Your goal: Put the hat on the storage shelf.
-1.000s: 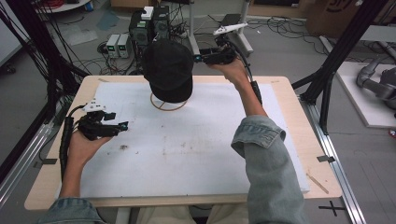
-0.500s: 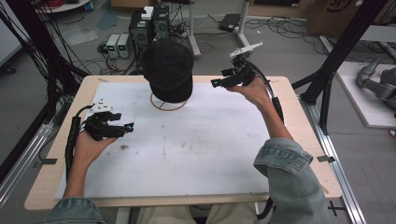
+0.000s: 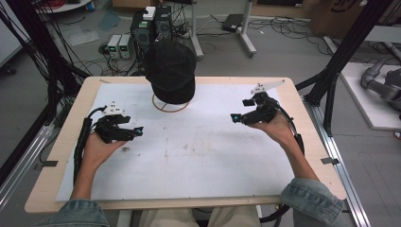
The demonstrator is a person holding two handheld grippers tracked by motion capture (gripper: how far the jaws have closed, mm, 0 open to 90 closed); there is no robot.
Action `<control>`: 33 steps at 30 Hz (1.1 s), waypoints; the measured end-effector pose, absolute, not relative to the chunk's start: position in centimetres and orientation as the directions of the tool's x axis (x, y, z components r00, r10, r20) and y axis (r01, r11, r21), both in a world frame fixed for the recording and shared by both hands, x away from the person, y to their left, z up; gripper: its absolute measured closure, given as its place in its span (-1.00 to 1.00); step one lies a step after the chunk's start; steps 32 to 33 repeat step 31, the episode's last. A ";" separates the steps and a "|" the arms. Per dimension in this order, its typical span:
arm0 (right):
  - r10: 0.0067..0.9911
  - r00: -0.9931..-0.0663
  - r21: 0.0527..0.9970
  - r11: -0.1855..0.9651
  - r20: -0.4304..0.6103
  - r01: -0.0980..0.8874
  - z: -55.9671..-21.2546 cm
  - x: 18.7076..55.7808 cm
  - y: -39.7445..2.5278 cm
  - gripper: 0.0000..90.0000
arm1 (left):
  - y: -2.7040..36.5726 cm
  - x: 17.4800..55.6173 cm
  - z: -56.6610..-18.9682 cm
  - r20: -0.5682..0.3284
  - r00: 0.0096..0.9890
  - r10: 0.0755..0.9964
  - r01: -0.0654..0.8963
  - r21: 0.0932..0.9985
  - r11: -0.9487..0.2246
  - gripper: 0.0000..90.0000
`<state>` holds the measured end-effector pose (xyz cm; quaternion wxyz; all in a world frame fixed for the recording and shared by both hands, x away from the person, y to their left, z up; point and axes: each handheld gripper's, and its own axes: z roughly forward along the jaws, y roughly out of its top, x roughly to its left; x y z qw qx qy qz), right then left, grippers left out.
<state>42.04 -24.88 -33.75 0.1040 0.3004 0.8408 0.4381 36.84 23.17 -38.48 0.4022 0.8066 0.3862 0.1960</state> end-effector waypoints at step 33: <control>0.615 -0.782 0.819 0.395 0.103 0.418 -35.3 39.7 -25.9 -0.73 | 22.6 36.6 -38.2 0.008 0.631 0.776 0.458 0.804 -0.380 -0.35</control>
